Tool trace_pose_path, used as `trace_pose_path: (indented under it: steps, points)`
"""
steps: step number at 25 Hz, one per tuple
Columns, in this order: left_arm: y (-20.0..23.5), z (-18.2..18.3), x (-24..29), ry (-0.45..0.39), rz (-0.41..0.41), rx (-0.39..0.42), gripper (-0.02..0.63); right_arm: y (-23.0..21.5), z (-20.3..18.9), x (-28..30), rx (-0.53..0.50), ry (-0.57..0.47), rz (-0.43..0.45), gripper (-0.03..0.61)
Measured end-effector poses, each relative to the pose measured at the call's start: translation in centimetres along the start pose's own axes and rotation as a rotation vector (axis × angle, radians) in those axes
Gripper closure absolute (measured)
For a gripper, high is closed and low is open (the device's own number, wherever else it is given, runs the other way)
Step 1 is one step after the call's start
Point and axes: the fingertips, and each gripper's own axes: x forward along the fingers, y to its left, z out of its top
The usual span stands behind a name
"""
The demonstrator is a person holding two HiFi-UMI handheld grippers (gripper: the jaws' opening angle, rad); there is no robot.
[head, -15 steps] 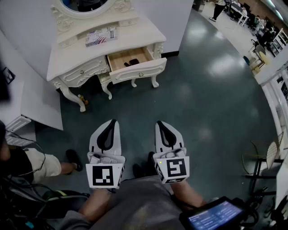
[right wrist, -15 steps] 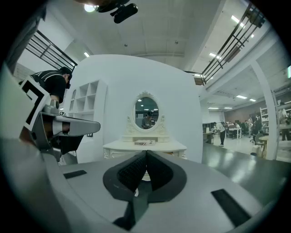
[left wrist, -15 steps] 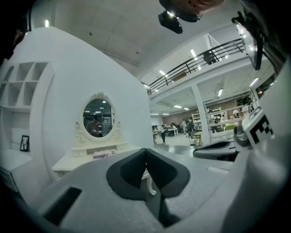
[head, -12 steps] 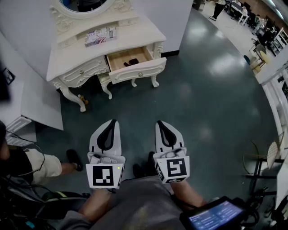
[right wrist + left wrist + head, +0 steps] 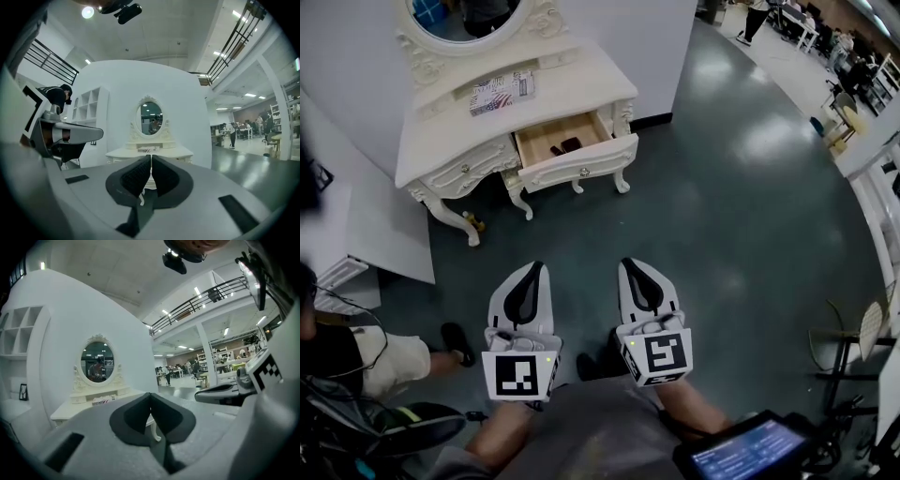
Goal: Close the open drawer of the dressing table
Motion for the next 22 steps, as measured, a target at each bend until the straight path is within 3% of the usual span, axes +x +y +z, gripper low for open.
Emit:
trace_pose_path:
  steps: [11, 22]
  points:
    - [-2.1, 1.7, 4.3, 0.014, 0.049, 0.007, 0.598, -4.1, 0.3, 3.3, 0.008, 0.035, 0.076, 0.563]
    - [2.1, 0.4, 7.7, 0.049, 0.130, -0.035, 0.598, -4.8, -0.3, 9.3, 0.004, 0.068, 0.109, 0.563]
